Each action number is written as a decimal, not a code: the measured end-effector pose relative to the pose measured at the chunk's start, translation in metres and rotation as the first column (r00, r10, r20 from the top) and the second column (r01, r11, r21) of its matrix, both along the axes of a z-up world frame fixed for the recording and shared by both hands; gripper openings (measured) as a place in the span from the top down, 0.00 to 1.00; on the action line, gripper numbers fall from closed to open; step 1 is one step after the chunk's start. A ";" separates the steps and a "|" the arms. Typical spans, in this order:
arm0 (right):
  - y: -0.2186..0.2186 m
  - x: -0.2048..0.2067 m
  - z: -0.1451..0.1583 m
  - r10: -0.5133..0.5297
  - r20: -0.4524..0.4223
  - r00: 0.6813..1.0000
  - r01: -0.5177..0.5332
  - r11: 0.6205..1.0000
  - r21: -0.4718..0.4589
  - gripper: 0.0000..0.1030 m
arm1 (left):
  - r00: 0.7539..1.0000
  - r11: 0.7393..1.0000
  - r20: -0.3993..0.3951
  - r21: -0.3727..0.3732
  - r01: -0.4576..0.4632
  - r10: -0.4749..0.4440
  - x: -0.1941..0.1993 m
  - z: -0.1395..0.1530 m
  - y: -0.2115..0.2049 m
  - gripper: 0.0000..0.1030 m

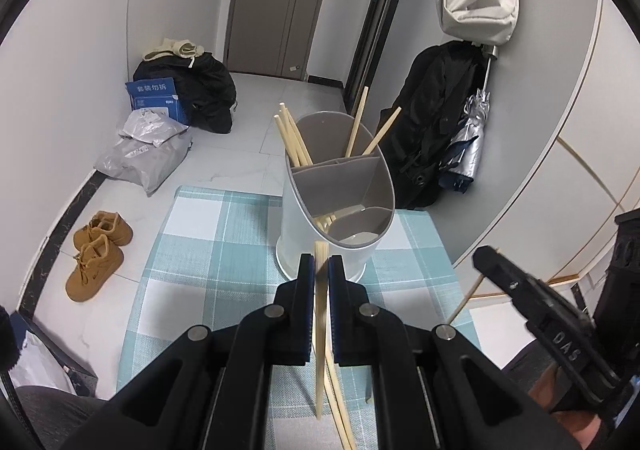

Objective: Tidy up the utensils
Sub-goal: 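Lift both held chopsticks and carry them above the white holder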

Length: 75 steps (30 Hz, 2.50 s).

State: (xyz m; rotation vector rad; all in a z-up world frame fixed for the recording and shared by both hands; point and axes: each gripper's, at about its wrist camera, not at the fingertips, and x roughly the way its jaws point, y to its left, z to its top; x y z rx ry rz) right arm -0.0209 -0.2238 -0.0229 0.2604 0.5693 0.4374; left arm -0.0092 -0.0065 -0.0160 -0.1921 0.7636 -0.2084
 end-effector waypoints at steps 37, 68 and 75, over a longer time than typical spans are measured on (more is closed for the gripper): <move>-0.003 0.020 0.112 0.027 0.186 0.982 -0.041 0.997 0.069 0.96 | 0.992 0.991 0.093 -0.094 0.094 -0.086 0.036 0.096 -0.028 0.98; 0.053 0.154 0.141 0.059 0.269 0.961 -0.047 0.998 -0.053 0.96 | 0.993 0.993 0.115 -0.113 -0.014 0.027 0.142 0.107 0.033 0.98; 0.063 0.166 0.120 0.078 0.244 0.967 -0.057 0.994 -0.094 0.96 | 0.994 0.990 0.109 -0.139 0.003 0.013 0.143 0.090 0.036 0.98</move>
